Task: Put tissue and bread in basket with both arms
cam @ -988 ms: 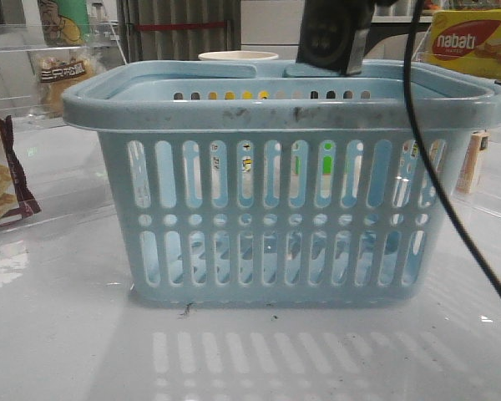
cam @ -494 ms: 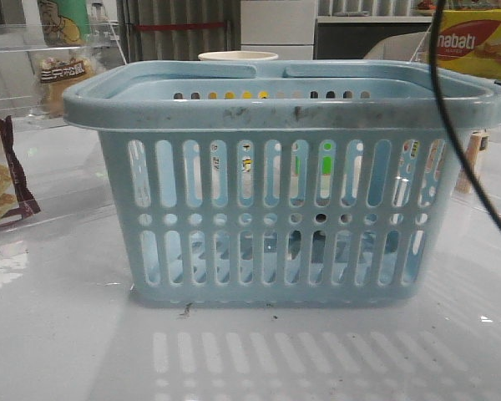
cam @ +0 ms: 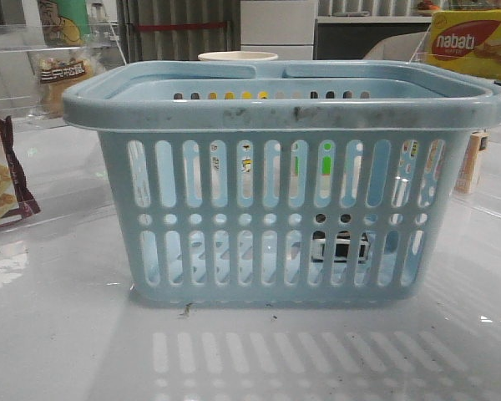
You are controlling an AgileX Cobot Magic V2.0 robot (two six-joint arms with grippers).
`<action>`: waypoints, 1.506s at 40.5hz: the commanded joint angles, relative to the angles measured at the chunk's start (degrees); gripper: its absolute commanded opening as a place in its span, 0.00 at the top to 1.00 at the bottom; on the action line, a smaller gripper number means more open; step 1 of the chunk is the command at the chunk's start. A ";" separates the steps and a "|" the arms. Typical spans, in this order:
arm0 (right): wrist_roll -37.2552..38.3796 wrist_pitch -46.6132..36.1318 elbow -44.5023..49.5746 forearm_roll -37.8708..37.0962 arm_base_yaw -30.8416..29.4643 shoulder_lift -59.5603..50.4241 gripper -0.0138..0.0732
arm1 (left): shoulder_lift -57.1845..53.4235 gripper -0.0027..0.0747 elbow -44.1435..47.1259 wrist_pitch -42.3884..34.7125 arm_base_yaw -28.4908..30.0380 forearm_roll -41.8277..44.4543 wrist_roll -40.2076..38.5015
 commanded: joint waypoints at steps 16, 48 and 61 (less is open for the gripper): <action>-0.16 -1.22 6.60 -1.18 -0.02 -11.12 0.14 | -0.02 0.19 -1.05 -5.87 -0.37 -0.83 -0.08; -0.16 -1.19 6.60 -1.18 -0.02 -11.12 0.14 | 36.56 0.19 -26.11 -14.63 11.54 4.51 -0.08; -0.16 -1.19 6.60 -1.18 -0.02 -11.12 0.14 | 56.08 0.19 -44.31 -19.62 15.41 9.30 -0.08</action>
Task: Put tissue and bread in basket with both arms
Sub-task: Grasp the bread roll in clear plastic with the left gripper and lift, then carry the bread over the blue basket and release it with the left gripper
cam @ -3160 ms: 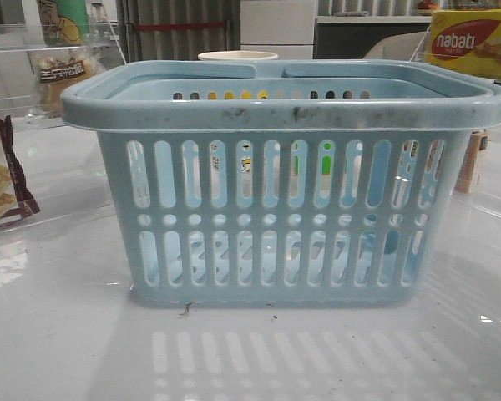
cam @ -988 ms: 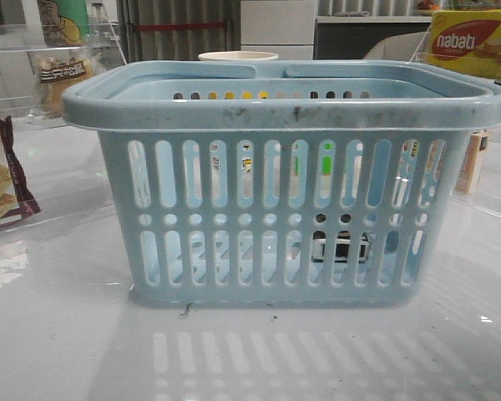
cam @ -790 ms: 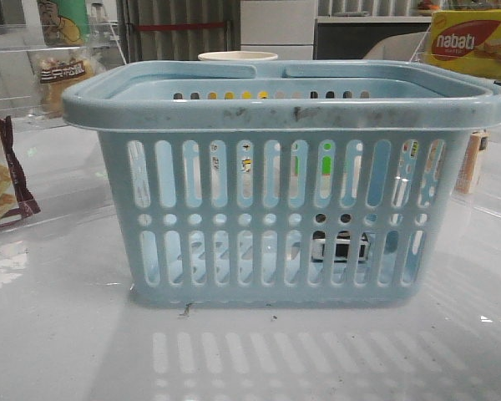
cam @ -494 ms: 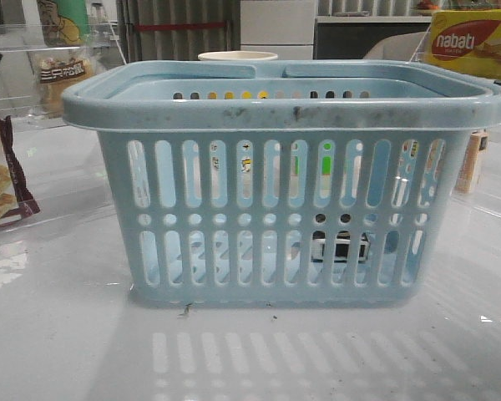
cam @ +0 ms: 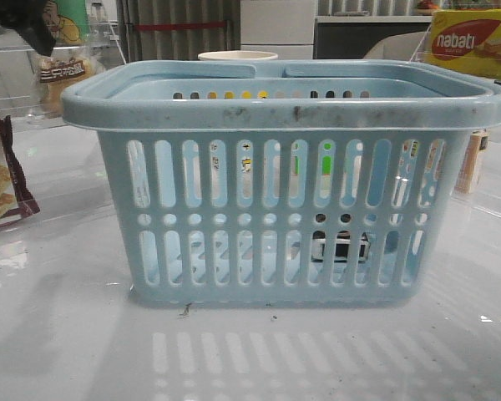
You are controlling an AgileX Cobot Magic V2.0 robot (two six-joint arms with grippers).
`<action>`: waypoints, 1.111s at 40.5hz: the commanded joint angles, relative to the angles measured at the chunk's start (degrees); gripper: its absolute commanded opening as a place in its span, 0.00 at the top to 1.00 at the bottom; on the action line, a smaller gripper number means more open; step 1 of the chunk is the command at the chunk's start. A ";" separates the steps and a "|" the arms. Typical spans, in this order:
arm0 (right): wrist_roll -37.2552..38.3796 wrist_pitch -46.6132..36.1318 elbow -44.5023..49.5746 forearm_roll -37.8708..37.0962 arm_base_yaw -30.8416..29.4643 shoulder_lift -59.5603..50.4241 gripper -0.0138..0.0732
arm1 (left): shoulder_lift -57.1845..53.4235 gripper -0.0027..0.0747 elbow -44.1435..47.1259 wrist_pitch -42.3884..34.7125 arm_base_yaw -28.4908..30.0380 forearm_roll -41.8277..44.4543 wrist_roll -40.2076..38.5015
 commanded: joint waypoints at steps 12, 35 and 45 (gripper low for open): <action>-0.16 -3.76 -1.48 -0.77 -0.02 0.26 0.14 | 11.32 0.19 -13.19 -9.99 1.60 2.68 -0.12; -0.16 -3.76 -1.48 -0.77 -0.02 0.26 0.14 | 12.08 0.80 -13.19 -12.92 1.45 2.56 -0.12; -0.16 -3.76 -1.48 -0.77 -0.02 0.26 0.14 | 2.47 0.85 -13.19 -5.31 -1.72 2.31 -0.12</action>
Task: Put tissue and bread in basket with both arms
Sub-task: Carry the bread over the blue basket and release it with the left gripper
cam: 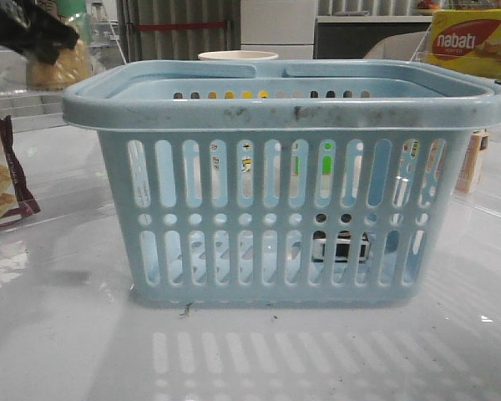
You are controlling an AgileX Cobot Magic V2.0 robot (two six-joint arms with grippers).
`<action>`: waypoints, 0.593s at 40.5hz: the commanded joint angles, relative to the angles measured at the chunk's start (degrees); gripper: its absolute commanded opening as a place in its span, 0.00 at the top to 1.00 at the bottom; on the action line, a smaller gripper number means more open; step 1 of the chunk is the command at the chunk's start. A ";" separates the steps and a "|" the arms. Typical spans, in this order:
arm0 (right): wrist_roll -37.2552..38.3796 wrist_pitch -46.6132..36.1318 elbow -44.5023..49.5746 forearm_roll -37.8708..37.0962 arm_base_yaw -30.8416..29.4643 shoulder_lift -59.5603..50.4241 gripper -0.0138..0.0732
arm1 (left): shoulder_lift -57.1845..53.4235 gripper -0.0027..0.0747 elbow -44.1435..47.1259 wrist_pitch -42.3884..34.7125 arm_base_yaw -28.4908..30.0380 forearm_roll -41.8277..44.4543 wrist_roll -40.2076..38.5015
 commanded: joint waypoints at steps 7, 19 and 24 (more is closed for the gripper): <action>-0.16 -3.84 -1.48 -0.77 -0.02 0.26 0.14 | -16.15 0.85 -2.11 8.76 -6.85 -0.28 -0.21; -0.16 -3.84 -1.48 -0.77 -0.02 0.26 0.14 | -20.28 0.85 -2.00 22.55 -20.50 -0.38 -0.21; -0.16 -3.84 -1.48 -0.77 -0.02 0.26 0.14 | -18.33 0.85 -2.00 23.05 -25.68 -0.38 -0.21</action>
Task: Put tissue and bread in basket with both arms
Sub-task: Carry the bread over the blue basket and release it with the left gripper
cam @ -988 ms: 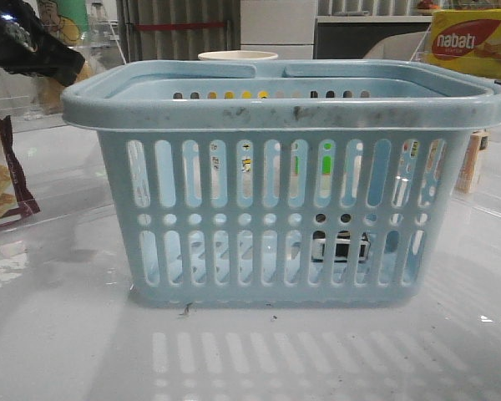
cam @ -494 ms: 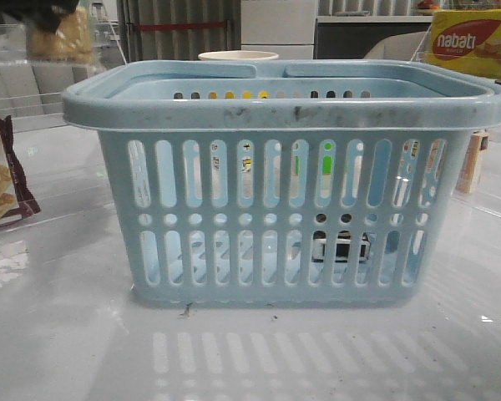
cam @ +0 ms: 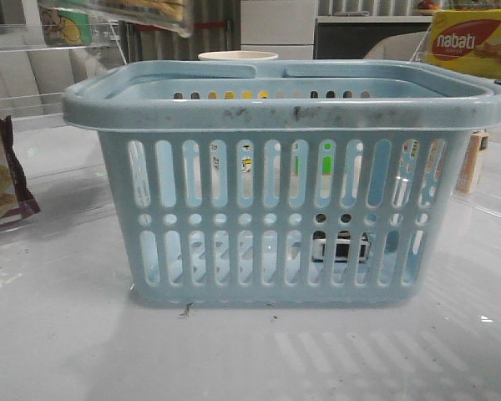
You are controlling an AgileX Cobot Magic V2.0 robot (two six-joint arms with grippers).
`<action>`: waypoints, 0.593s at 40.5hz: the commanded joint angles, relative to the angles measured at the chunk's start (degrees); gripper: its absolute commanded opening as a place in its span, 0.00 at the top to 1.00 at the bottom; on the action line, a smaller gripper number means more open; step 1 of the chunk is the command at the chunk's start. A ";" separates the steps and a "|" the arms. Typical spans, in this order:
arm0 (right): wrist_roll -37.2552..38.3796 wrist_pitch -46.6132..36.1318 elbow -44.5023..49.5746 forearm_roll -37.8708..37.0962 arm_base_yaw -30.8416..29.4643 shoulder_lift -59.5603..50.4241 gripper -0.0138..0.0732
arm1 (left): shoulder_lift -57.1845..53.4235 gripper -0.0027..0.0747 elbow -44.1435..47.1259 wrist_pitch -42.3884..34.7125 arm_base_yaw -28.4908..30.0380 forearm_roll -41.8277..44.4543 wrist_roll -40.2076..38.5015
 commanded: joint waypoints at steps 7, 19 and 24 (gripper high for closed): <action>-0.16 -3.84 -1.48 -0.77 -0.02 0.26 0.14 | 3.06 0.84 -1.88 -5.28 -7.88 -0.56 -0.33; -0.16 -3.84 -1.48 -0.77 -0.02 0.26 0.14 | 7.66 0.38 -1.88 -6.61 -8.21 -8.33 -0.45; -0.16 -3.84 -1.48 -0.77 -0.02 0.26 0.14 | 5.99 0.35 -1.88 -6.91 -8.21 -8.70 -0.45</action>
